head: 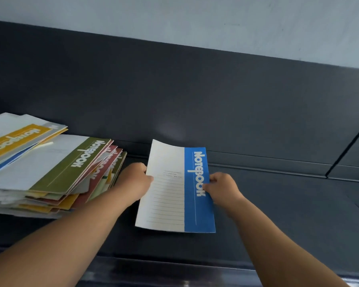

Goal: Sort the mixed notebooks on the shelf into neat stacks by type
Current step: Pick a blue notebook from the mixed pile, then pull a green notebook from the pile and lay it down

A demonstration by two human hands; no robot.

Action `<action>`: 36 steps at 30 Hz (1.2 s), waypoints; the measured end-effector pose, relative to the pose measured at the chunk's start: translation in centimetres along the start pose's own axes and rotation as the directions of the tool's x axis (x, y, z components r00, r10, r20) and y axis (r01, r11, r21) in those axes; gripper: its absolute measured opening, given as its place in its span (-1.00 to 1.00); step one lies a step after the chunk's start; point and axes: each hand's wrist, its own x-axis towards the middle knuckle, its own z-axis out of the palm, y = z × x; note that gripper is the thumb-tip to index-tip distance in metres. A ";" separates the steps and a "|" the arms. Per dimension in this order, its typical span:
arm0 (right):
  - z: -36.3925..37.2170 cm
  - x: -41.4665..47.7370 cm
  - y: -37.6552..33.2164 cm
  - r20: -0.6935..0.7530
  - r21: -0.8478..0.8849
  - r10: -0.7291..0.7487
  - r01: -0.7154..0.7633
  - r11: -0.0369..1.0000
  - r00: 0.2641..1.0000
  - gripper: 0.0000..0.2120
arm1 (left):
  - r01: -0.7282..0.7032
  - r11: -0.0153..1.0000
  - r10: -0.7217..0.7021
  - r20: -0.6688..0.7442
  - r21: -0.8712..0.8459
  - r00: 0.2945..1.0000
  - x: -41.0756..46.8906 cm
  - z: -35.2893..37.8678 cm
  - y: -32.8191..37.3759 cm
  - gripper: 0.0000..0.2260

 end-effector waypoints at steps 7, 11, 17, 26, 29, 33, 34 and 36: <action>1.9 0.9 0.9 -0.066 -0.464 -0.050 0.014 0.886 0.997 -0.90 | -0.038 0.934 0.041 -0.002 0.354 0.999 0.9 1.8 -2.3 -0.82; 2.8 0.0 -0.7 -0.068 -0.612 -0.171 0.095 0.785 0.983 -0.78 | -0.187 0.876 0.222 -0.029 0.444 0.975 -0.1 0.2 -2.0 -0.68; 6.9 -2.1 -6.1 0.028 -0.559 -0.361 0.314 0.767 0.932 -0.60 | -0.295 0.751 0.463 -0.153 0.591 0.873 -2.2 -6.0 -3.1 -0.58; 14.9 -4.5 -13.4 0.238 -0.096 -0.371 0.402 0.911 0.898 -0.86 | 0.103 0.789 -0.004 -0.162 0.605 0.987 -2.4 -13.2 -11.5 -0.30; 17.1 -4.5 -14.6 0.384 0.213 -0.164 0.086 0.973 0.909 -0.84 | 0.072 0.800 -0.021 -0.092 0.596 0.996 -3.4 -12.7 -12.7 -0.27; 18.7 -3.9 -14.5 0.493 0.406 -0.002 -0.229 0.885 0.870 -0.73 | -0.086 0.830 0.114 -0.017 0.552 0.993 -4.8 -12.0 -11.8 -0.38; 18.7 -3.8 -14.5 0.499 0.426 0.024 -0.270 0.863 0.866 -0.73 | -0.101 0.838 0.139 -0.031 0.536 0.990 -4.7 -12.3 -11.9 -0.41; 18.3 -3.7 -14.5 0.499 0.436 0.059 -0.310 0.845 0.864 -0.75 | -0.052 0.850 0.133 -0.119 0.524 0.984 -4.0 -13.5 -12.5 -0.43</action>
